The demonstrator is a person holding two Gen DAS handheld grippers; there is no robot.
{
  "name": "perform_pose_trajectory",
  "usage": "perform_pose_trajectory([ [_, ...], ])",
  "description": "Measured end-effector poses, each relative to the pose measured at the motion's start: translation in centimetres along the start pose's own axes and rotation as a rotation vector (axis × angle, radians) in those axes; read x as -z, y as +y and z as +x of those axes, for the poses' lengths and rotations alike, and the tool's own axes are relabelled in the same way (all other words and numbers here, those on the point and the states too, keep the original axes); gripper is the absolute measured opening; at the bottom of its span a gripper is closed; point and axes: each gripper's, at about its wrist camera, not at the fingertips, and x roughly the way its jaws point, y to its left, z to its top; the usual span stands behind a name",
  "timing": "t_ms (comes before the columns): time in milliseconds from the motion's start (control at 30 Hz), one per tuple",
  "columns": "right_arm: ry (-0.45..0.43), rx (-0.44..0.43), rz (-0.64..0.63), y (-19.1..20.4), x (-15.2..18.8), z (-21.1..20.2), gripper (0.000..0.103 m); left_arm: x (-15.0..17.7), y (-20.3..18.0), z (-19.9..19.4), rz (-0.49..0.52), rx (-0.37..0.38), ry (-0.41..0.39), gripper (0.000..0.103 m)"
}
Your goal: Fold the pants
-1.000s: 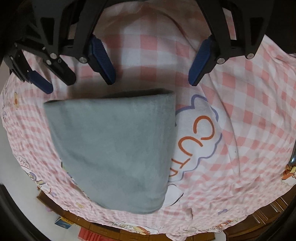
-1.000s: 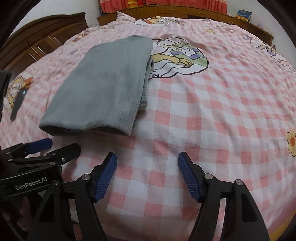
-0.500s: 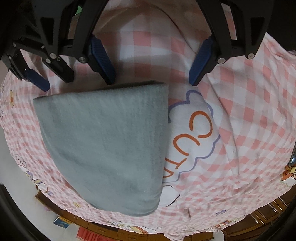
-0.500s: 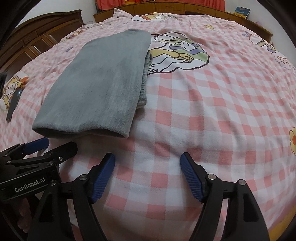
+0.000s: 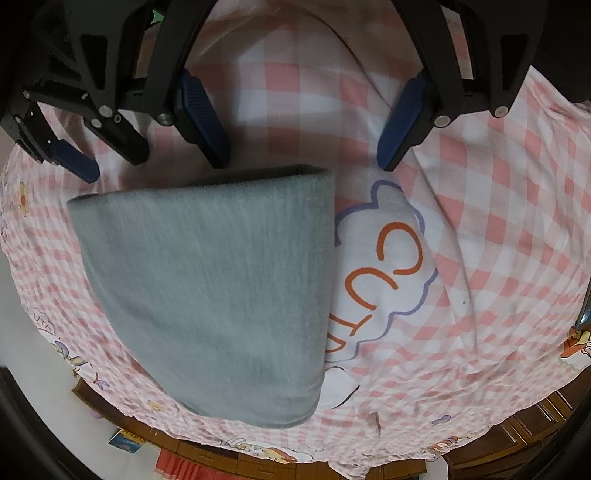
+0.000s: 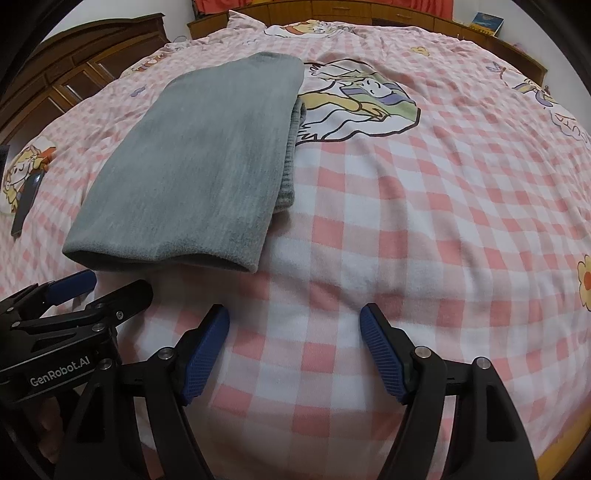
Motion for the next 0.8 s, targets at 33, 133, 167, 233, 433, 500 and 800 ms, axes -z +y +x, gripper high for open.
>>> perform_pose_trajectory([
  [33,0.000,-0.001,0.000,-0.04,-0.02,0.05,0.075,-0.03,-0.07,0.01,0.000,-0.002,0.002,0.085],
  [133,0.003,-0.001,-0.002,0.00,-0.02,0.07,0.075,-0.08,-0.18,0.05,0.000,-0.008,0.007,0.085],
  [167,0.006,-0.001,-0.003,0.03,-0.03,0.07,0.075,-0.10,-0.22,0.05,0.001,-0.010,0.008,0.085],
  [233,0.010,-0.002,-0.007,0.05,-0.06,0.12,0.075,-0.15,-0.28,0.11,0.004,-0.015,0.012,0.085],
  [433,0.020,-0.012,-0.036,0.09,-0.07,0.26,0.077,-0.19,-0.46,0.23,0.021,-0.029,0.028,0.085],
  [500,0.025,-0.018,-0.046,0.15,-0.12,0.27,0.078,-0.16,-0.47,0.34,0.024,-0.036,0.029,0.085],
  [800,0.023,-0.043,-0.047,-0.08,-0.01,0.30,0.080,-0.48,-0.76,0.50,0.026,-0.061,0.048,0.085],
])
